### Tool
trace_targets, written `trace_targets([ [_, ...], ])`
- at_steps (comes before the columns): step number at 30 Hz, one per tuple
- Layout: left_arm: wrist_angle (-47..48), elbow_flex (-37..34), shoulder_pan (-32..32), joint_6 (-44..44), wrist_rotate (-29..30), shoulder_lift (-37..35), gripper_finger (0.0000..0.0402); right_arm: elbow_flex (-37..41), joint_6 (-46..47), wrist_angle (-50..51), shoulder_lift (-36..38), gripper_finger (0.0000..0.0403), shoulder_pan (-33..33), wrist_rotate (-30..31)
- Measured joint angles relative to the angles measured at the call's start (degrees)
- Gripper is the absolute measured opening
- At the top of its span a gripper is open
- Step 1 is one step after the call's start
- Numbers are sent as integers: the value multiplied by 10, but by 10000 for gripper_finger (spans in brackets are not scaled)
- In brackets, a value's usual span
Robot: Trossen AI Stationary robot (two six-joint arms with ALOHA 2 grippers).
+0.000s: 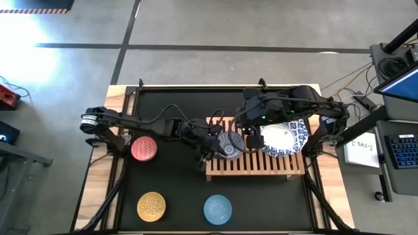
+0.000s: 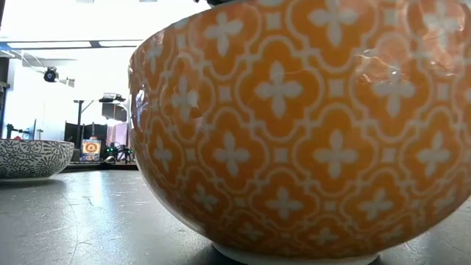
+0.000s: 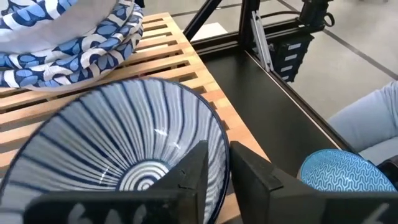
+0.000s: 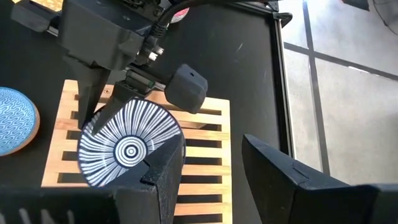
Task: Place and stack bowls onto a shelf
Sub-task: Put the small red and blue bowl on the shelf, then stack the small yellow and blue bowl on top of the small red and blue bowl
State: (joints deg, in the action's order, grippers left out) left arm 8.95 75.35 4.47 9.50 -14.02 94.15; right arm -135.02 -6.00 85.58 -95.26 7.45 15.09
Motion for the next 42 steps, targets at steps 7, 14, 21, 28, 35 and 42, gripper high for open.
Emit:
trace_targets([
  [7,-5,0,0,7,2,1,99,0,0,19,0,155,0,0],
  [14,-12,28,-1,7,2,-10,122,0,28,46,3,155,-4,2],
  [21,138,123,2,-57,58,-9,123,0,46,45,31,155,-6,1],
  [28,270,150,26,-75,133,-22,123,11,103,44,79,155,-6,0],
  [35,403,150,50,-171,214,-62,123,95,131,41,124,155,-6,31],
  [42,533,112,90,-316,281,-89,123,242,177,11,200,155,-2,60],
])
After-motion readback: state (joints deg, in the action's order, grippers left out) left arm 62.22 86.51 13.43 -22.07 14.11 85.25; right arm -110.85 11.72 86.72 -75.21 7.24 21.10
